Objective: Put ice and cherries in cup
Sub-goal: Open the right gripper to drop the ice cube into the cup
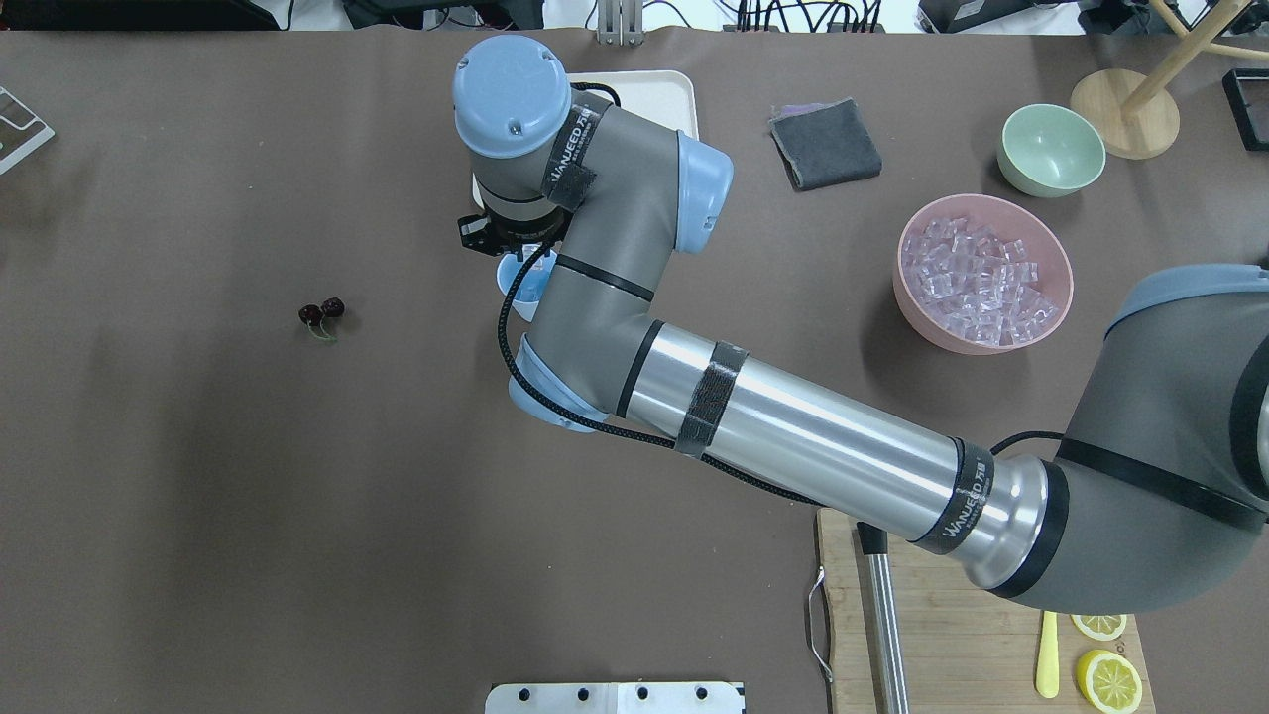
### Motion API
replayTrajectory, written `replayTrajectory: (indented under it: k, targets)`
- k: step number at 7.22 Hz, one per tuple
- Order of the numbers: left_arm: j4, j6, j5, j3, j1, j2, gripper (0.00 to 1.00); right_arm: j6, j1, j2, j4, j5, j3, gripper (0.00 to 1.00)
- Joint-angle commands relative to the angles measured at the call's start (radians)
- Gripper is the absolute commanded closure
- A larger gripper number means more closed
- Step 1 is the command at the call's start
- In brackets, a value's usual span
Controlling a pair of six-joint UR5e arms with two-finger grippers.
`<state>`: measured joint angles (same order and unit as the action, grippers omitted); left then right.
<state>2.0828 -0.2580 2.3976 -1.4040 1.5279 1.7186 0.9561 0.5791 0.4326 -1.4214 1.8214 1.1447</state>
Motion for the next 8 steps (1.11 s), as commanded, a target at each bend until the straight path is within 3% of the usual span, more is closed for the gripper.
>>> replayTrajectory:
  k: [1, 2, 4, 5, 8]
  targets:
    - [0.000, -0.001, 0.000, -0.001, 0.000, -0.001, 0.02, 0.031, -0.016, -0.003, 0.009, -0.022, 0.003, 0.25]
    - [0.000, 0.000, -0.003, 0.003, -0.002, -0.001, 0.02, 0.048, -0.021, 0.001, 0.009, -0.043, 0.001, 0.08]
    - [-0.001, -0.012, 0.000, -0.003, -0.002, 0.005, 0.02, 0.006, 0.004, 0.006, 0.007, -0.030, 0.018, 0.02]
    - [-0.001, -0.013, 0.000, -0.010, -0.018, 0.022, 0.02, -0.026, 0.051, 0.090, 0.007, 0.028, 0.106, 0.02]
    - [-0.004, -0.182, -0.009, -0.114, -0.162, 0.056, 0.02, -0.303, 0.342, 0.584, -0.004, 0.374, 0.577, 0.02]
